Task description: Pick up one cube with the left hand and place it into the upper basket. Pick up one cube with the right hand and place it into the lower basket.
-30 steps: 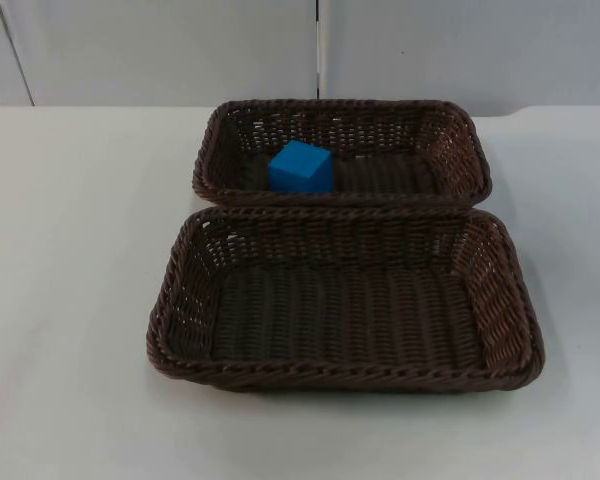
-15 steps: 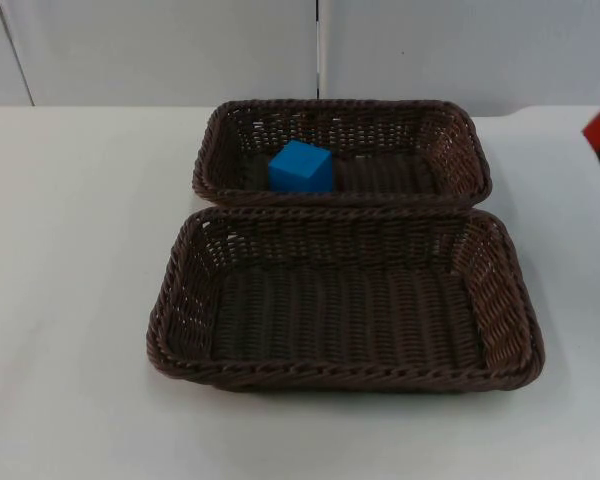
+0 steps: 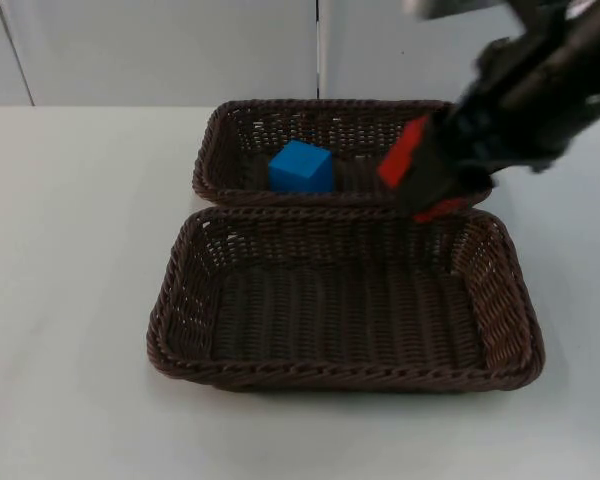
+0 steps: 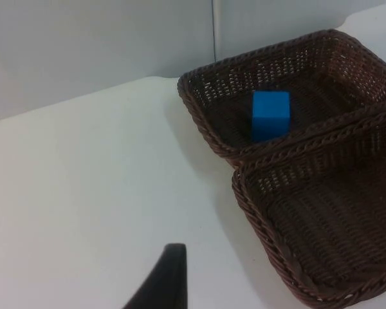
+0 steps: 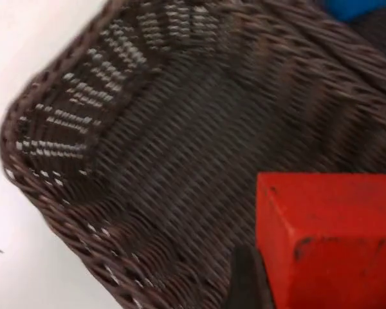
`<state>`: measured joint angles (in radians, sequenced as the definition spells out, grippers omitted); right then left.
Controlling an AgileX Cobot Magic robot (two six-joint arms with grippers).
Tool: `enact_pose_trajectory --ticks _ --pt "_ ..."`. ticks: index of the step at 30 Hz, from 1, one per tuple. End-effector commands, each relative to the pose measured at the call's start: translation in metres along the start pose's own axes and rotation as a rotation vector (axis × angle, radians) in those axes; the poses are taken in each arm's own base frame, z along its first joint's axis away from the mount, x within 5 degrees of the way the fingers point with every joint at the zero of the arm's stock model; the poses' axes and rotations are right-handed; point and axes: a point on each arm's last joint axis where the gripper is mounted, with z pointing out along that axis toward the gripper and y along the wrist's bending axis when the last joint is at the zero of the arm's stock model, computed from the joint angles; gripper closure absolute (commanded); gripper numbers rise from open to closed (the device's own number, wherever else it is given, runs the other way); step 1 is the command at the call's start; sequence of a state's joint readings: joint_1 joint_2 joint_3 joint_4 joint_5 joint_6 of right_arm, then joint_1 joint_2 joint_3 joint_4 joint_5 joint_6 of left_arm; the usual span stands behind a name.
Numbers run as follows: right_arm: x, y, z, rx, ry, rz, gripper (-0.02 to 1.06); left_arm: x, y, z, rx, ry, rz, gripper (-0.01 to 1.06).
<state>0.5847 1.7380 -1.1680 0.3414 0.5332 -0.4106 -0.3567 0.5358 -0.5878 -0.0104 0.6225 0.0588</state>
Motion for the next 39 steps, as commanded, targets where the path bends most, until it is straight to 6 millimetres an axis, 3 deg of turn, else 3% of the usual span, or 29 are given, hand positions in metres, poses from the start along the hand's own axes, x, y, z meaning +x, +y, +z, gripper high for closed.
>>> enact_pose_trajectory --ticks 1,11,23,27,31,32,36,39 --pt "-0.013 0.013 0.019 -0.023 -0.002 -0.044 1.05 0.000 -0.001 -0.001 0.008 -0.012 -0.016 0.07" --pt "-0.019 0.017 0.043 -0.027 0.002 -0.057 1.05 0.000 -0.001 -0.001 0.008 -0.012 -0.016 0.07" --pt "0.001 0.012 0.085 -0.029 0.097 -0.041 1.03 0.000 -0.001 -0.001 0.007 -0.010 -0.014 0.07" --pt "0.008 0.010 0.098 -0.030 0.126 -0.034 0.93 0.000 -0.001 -0.001 0.007 -0.010 -0.014 0.07" --pt "0.016 0.009 0.111 -0.033 0.162 -0.026 0.65 0.000 -0.001 -0.001 0.007 -0.010 -0.014 0.07" --pt "0.016 0.009 0.111 -0.033 0.162 -0.026 0.65 0.000 -0.001 -0.001 0.007 -0.010 -0.014 0.07" --pt "0.018 0.009 0.114 -0.033 0.171 -0.024 0.45 0.000 -0.001 -0.001 0.007 -0.010 -0.014 0.07" --pt "0.018 0.009 0.114 -0.033 0.171 -0.023 0.38 0.000 -0.001 -0.001 0.007 -0.010 -0.014 0.07"
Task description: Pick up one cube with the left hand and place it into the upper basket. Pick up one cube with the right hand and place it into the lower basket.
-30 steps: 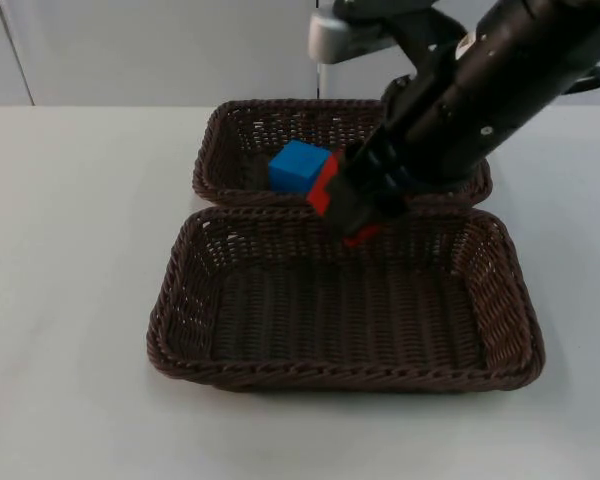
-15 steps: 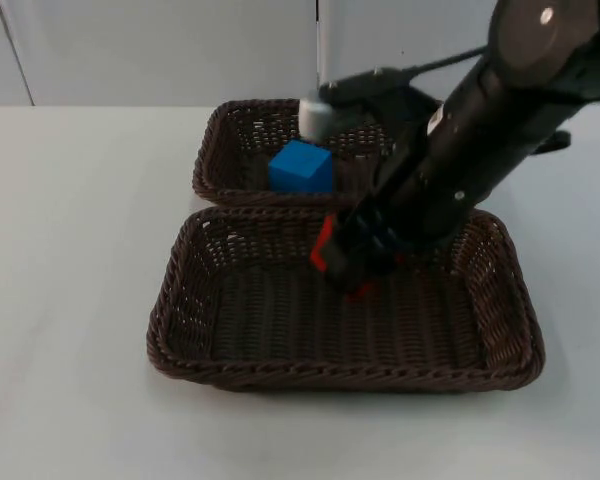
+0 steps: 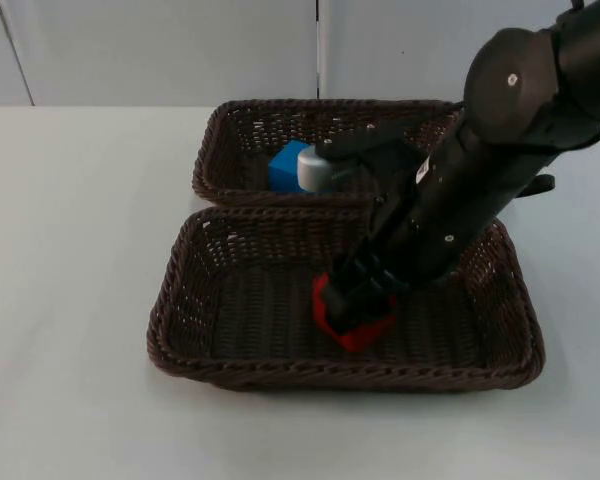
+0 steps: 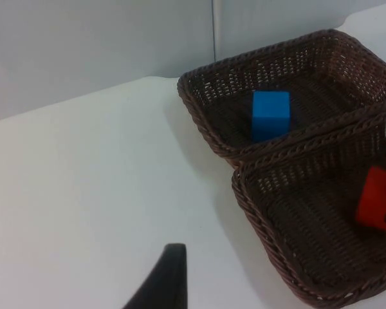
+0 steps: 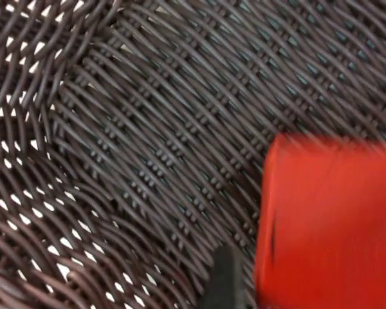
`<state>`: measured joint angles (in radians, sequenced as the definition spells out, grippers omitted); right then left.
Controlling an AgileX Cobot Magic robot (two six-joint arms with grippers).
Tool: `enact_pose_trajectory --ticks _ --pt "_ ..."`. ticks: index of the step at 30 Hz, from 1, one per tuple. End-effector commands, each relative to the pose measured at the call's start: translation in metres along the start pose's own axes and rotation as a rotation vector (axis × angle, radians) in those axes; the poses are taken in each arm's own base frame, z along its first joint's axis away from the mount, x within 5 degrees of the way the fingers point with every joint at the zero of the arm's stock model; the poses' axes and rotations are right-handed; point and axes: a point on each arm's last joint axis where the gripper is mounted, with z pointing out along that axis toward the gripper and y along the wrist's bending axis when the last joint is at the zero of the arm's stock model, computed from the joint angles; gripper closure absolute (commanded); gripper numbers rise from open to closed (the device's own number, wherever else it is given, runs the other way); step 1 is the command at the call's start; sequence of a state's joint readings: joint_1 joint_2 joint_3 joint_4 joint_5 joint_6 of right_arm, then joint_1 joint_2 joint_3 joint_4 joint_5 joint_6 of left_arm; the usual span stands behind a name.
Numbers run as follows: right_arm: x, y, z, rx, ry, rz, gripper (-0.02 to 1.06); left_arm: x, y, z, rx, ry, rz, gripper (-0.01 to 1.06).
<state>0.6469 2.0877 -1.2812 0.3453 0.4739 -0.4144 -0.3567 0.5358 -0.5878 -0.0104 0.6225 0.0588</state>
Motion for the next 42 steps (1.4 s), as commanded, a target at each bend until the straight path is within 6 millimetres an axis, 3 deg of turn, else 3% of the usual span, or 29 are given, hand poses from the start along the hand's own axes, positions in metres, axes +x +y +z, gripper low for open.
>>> enact_pose_trajectory --ticks 1,9,12,13,17,18,21,22,26,27,32,38,42 --pt "-0.002 0.002 0.000 0.001 -0.012 0.001 0.37 0.000 -0.001 -0.001 0.007 -0.010 -0.014 0.07" --pt "-0.008 0.004 -0.016 -0.001 -0.038 -0.005 0.37 0.000 -0.001 -0.001 0.007 -0.010 -0.014 0.07" --pt "-0.018 0.009 -0.049 0.000 -0.104 -0.019 0.37 0.000 -0.001 -0.001 0.007 -0.010 -0.014 0.07" --pt "-0.018 0.009 -0.049 0.000 -0.104 -0.019 0.37 0.000 -0.001 -0.001 0.007 -0.010 -0.014 0.07" --pt "-0.028 0.017 -0.101 -0.001 -0.200 -0.035 0.37 0.000 -0.001 -0.001 0.007 -0.010 -0.014 0.07" --pt "-0.028 0.017 -0.101 -0.001 -0.200 -0.035 0.37 0.000 -0.001 -0.001 0.007 -0.010 -0.014 0.07" --pt "-0.029 0.023 -0.139 -0.005 -0.260 -0.053 0.37 0.000 -0.001 -0.001 0.007 -0.010 -0.014 0.07" --pt "-0.029 0.023 -0.139 -0.005 -0.260 -0.053 0.37 0.000 -0.001 -0.001 0.007 -0.010 -0.014 0.07" --pt "-0.026 0.032 -0.186 -0.003 -0.342 -0.078 0.37 0.000 -0.001 -0.001 0.007 -0.010 -0.014 0.07" --pt "-0.026 0.032 -0.186 -0.003 -0.342 -0.078 0.37 0.000 -0.001 -0.001 0.007 -0.010 -0.014 0.07" --pt "-0.012 0.038 -0.218 0.005 -0.407 -0.089 0.37 0.000 -0.001 -0.001 0.007 -0.010 -0.014 0.07" --pt "0.009 0.042 -0.233 0.015 -0.446 -0.087 0.37 0.000 -0.001 -0.001 0.007 -0.007 -0.014 0.07" --pt "0.035 0.045 -0.244 0.031 -0.489 -0.084 0.37 0.000 -0.001 -0.001 0.006 -0.005 -0.013 0.07"
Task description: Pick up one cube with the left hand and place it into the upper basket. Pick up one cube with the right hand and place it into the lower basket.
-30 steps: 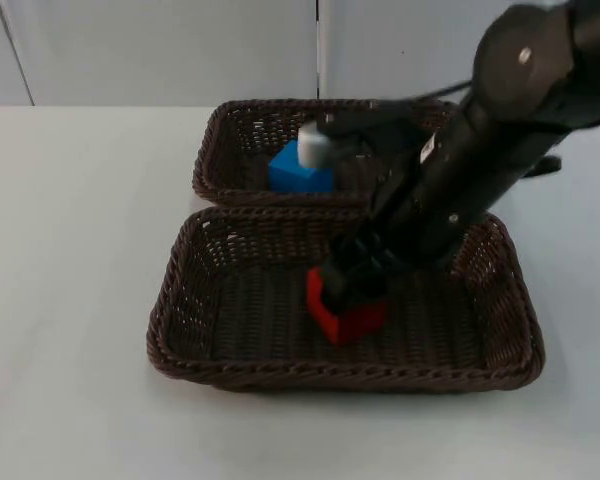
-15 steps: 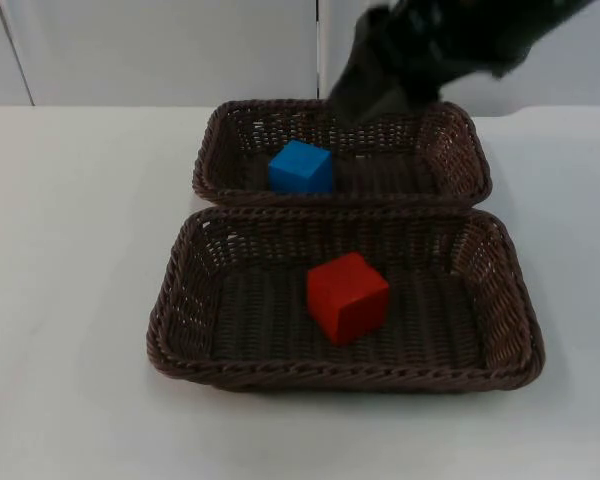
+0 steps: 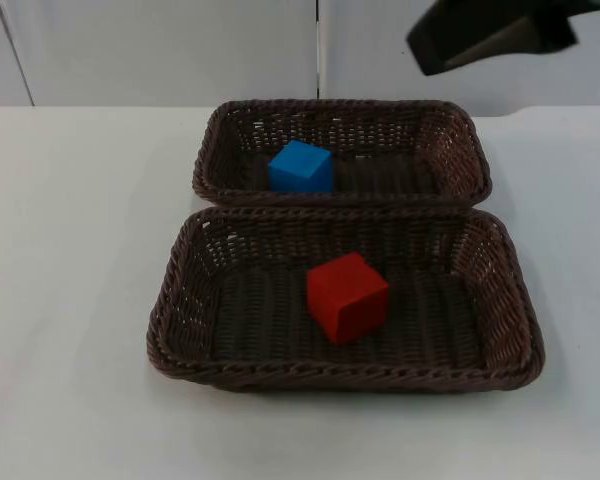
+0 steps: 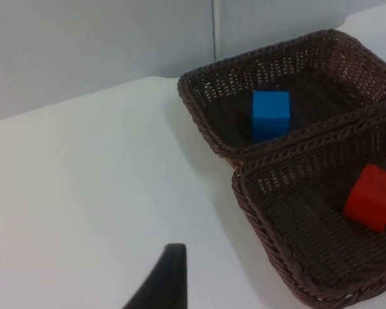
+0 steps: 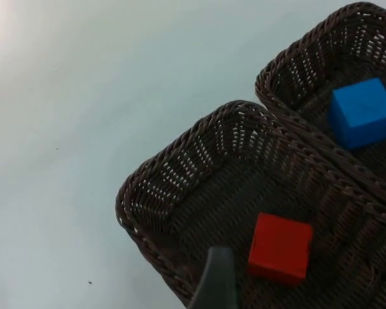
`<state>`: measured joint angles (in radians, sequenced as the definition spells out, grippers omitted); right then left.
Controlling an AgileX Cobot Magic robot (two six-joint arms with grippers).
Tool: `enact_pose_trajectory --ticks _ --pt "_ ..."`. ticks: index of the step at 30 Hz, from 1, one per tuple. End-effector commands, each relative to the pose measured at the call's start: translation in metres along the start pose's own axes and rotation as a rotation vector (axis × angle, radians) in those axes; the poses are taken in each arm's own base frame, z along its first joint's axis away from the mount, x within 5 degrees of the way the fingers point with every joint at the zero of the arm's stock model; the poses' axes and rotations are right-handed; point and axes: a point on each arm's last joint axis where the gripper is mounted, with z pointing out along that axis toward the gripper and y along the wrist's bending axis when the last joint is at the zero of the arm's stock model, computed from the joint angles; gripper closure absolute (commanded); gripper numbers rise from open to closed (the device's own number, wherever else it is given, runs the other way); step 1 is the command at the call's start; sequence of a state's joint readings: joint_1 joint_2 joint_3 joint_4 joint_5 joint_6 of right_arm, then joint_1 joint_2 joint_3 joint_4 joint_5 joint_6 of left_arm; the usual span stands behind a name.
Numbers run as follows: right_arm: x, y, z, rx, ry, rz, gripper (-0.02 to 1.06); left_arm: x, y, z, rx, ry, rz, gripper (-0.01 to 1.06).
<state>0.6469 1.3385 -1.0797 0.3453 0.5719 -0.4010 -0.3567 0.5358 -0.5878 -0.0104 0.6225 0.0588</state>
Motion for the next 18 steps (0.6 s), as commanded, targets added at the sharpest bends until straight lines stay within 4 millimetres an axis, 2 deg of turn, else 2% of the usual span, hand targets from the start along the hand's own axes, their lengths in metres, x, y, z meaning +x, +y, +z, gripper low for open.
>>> enact_pose_trajectory --ticks 1,8,12,18 --pt "0.005 0.003 -0.012 0.012 -0.042 -0.007 0.37 0.000 -0.001 -0.001 0.006 -0.005 -0.013 0.07" --pt "0.020 0.010 -0.042 0.027 -0.112 -0.015 0.37 0.002 -0.001 -0.001 0.009 0.008 -0.015 0.07" --pt "0.026 0.012 -0.055 0.033 -0.143 -0.021 0.37 0.003 -0.001 -0.009 0.008 -0.019 -0.015 0.07" --pt "0.039 0.017 -0.073 0.032 -0.173 -0.025 0.37 0.007 -0.001 -0.037 0.002 -0.138 -0.012 0.07"
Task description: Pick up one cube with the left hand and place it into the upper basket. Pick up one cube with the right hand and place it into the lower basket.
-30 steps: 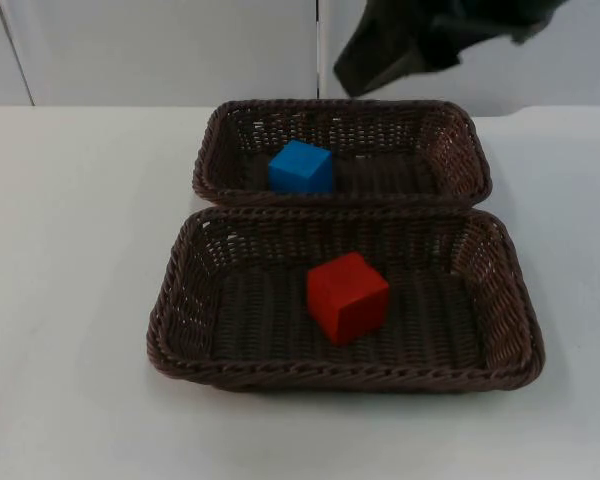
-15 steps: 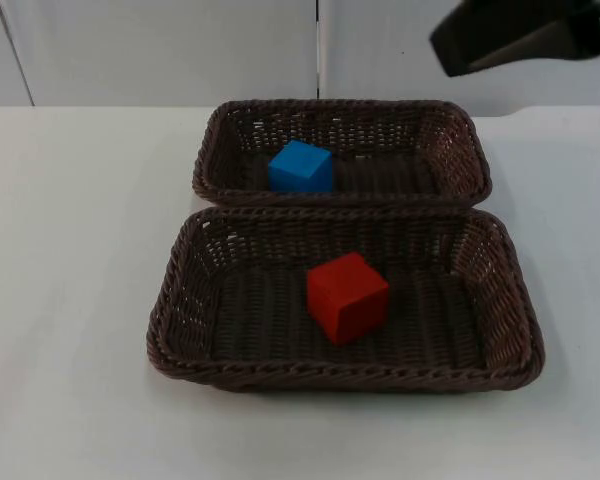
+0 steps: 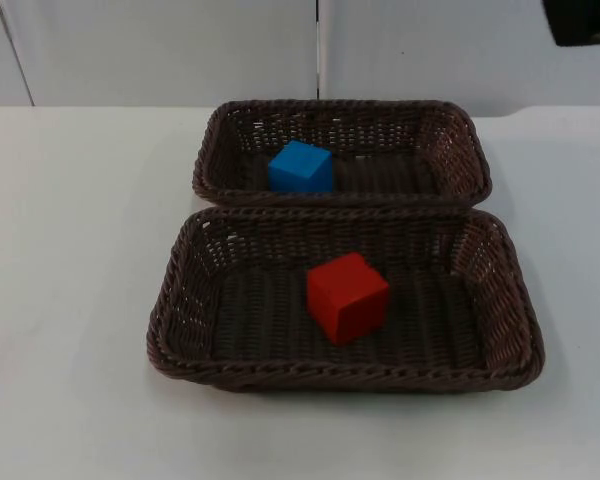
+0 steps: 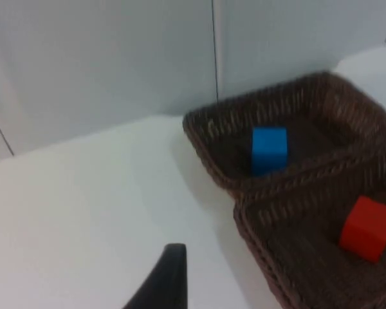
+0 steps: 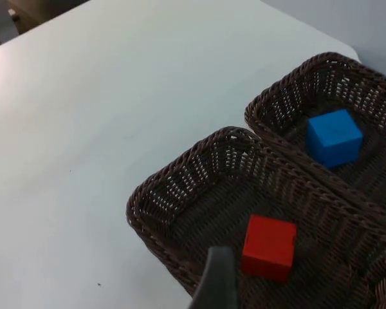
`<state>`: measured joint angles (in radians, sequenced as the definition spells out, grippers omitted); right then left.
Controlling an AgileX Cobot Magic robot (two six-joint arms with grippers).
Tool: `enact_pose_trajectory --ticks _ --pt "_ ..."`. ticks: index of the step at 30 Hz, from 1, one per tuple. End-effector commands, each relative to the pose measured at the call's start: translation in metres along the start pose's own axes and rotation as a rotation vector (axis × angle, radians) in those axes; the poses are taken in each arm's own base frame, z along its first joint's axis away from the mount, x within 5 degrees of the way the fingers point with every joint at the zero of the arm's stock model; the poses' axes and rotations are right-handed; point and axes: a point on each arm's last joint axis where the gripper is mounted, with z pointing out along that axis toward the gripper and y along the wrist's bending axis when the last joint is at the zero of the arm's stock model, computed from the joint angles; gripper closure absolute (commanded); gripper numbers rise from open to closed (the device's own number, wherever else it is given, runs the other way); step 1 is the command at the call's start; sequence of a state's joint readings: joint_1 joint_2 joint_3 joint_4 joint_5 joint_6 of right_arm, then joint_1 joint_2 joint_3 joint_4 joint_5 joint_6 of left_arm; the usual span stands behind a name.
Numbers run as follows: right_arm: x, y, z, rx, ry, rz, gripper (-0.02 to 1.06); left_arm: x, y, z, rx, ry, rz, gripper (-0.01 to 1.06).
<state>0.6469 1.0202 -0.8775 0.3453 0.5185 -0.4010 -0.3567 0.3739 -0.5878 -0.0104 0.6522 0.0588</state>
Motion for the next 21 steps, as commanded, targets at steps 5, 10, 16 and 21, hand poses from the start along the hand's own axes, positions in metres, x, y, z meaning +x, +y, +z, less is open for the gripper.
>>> enact_pose_trajectory --ticks 5,10,16,21 --pt "0.015 0.005 -0.017 0.000 -0.029 -0.005 0.37 0.008 -0.001 -0.024 0.006 -0.051 -0.013 0.07" --pt "0.029 0.009 -0.034 0.003 -0.060 -0.002 0.37 0.019 -0.002 -0.035 0.009 -0.016 -0.012 0.07" --pt "0.044 0.015 -0.059 0.008 -0.128 -0.005 0.37 0.032 -0.002 -0.045 0.010 0.057 -0.008 0.07" --pt "0.055 0.020 -0.076 0.002 -0.161 -0.016 0.37 0.040 -0.003 -0.051 0.012 0.098 -0.012 0.07"
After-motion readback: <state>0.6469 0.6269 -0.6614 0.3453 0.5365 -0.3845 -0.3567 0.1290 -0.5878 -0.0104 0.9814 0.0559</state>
